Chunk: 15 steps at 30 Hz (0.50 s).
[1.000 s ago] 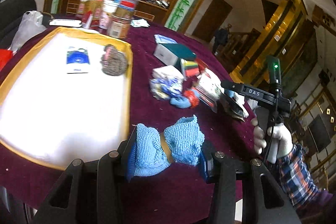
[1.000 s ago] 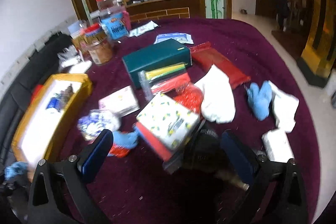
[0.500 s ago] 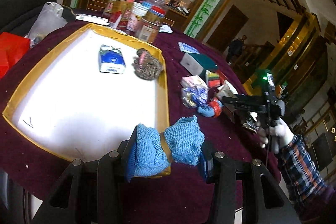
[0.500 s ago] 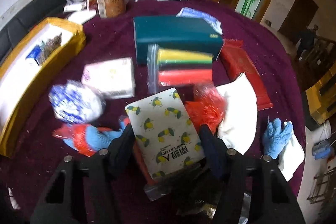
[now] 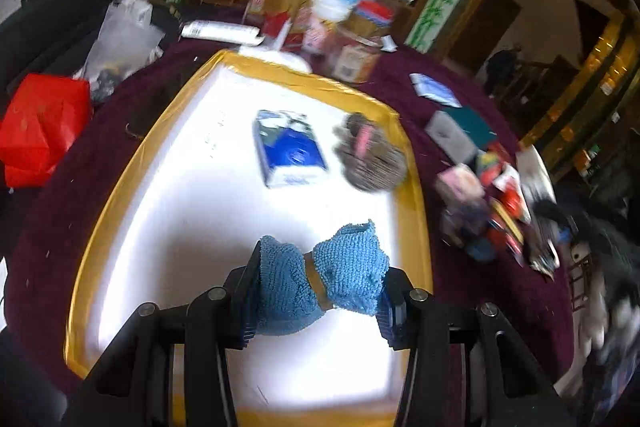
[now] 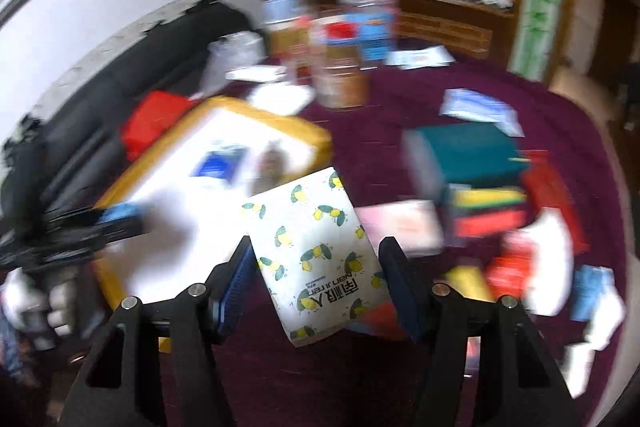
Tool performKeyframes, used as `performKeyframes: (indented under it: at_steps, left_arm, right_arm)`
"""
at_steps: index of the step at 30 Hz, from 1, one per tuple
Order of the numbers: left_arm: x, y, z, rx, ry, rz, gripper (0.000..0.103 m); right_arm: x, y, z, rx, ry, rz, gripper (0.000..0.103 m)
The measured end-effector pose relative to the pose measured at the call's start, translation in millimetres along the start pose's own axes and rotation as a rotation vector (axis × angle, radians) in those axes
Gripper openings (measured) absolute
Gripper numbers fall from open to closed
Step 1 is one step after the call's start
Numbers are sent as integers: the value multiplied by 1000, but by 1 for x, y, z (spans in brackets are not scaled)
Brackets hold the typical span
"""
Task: Organize soft objects
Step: 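Carry gloves into tray with left tool while right tool places lemon-print tissue pack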
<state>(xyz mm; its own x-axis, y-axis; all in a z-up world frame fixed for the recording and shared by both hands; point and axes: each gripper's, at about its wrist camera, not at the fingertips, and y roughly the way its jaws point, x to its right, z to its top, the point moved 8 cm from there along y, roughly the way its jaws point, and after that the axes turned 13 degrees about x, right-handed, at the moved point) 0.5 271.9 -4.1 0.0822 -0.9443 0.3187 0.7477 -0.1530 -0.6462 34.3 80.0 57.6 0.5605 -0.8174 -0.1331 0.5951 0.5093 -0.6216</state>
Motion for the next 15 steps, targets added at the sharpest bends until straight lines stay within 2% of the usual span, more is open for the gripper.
performKeyframes:
  at_steps: [3,7,9,11,13,15]
  left_arm:
    - [-17,26,17,-18,-29,33,50]
    - [-34,54,48,37,-27,70,54]
    - [-43,64,60,56,-51,90,61]
    - [-54,73,69,58,-99,95,63]
    - [-61,72,71,65,-165,74,66]
    - [-61,66,66,97,-182,45,68]
  right_arm:
    - [-46,28,-1,-47,-23,80,62]
    - [-90,73,-10,-132,-61,125,62]
    - [-97,93,-15,-172,-68,112,62]
    - [-99,112,-21,-215,-67,94,62]
    - [-95,128,-24,-241,-88,39,62]
    - [-88,137,-24,-254,-101,0,62]
